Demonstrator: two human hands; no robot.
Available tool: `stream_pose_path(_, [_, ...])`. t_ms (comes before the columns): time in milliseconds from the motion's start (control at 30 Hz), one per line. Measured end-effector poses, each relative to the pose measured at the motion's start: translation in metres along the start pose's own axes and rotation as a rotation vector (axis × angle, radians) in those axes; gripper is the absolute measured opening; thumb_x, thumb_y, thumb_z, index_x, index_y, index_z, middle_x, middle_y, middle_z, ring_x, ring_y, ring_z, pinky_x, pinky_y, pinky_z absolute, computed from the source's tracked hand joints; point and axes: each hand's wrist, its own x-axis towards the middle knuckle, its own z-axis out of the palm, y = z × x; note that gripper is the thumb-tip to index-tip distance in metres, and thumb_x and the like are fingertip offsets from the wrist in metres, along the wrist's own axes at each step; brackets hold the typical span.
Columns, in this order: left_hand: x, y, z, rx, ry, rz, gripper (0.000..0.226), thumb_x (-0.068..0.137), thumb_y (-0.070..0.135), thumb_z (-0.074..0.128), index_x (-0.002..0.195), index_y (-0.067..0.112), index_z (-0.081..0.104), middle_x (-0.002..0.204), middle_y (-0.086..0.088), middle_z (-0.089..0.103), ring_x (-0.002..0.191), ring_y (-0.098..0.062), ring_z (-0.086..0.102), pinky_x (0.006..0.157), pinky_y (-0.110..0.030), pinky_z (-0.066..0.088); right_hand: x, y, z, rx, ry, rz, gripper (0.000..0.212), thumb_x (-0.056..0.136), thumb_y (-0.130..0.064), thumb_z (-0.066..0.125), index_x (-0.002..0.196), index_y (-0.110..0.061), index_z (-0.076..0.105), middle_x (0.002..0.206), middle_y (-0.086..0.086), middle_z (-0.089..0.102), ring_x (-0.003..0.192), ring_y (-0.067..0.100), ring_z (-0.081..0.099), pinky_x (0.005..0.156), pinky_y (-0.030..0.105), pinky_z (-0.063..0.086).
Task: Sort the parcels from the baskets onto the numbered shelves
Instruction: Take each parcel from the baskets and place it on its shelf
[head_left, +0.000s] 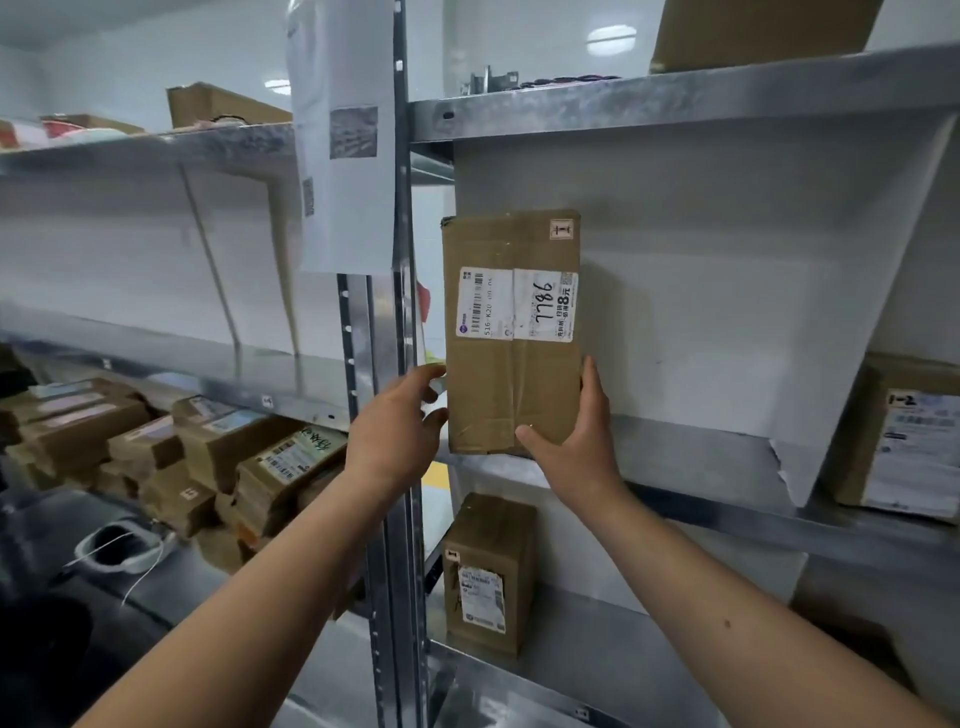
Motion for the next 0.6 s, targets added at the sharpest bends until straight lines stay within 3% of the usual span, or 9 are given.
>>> stream_pose_path(100, [0.005,0.000,0.006,-0.047,-0.057,-0.012,0.055,0.096,0.013,0.064,0.140,0.042,0.050,0.110,0.015,0.067,0.097,-0.016,0.067,0.078,-0.044,0.062,0.001,0.004,0.010,-0.042,0.050,0.009,0.109,0.085,-0.022,0.086,0.161,-0.040,0.011,0.158,-0.011,0.027,0.144,0.014,0.036,0.115,0.047,0.046])
stream_pose_path(300, [0.015,-0.006,0.014,-0.113,-0.166,0.013,0.066,0.093,0.003,0.062,0.150,0.032,0.048,0.123,0.008,0.070,0.104,-0.022,0.068,0.083,-0.042,0.061,0.006,0.010,0.020,-0.081,0.154,0.044,0.107,0.074,-0.022,0.094,0.154,-0.038,0.024,0.148,-0.007,0.041,0.134,0.015,0.047,0.108,0.047,0.053])
stream_pose_path(500, [0.024,-0.010,0.022,-0.126,-0.267,-0.008,0.064,0.091,0.017,0.068,0.149,0.032,0.047,0.136,0.006,0.066,0.118,-0.025,0.066,0.092,-0.043,0.057,0.016,0.010,0.021,-0.203,0.186,0.071,0.096,0.072,-0.023,0.097,0.143,-0.029,0.032,0.140,-0.004,0.048,0.124,0.016,0.055,0.093,0.027,0.053])
stream_pose_path(600, [0.029,-0.008,0.031,-0.173,-0.309,-0.038,0.070,0.089,0.014,0.065,0.151,0.030,0.040,0.141,0.002,0.062,0.126,-0.029,0.062,0.098,-0.046,0.056,0.025,0.009,0.024,-0.221,0.179,0.087,0.094,0.073,-0.019,0.096,0.142,-0.027,0.032,0.139,-0.002,0.047,0.123,0.018,0.056,0.090,0.024,0.052])
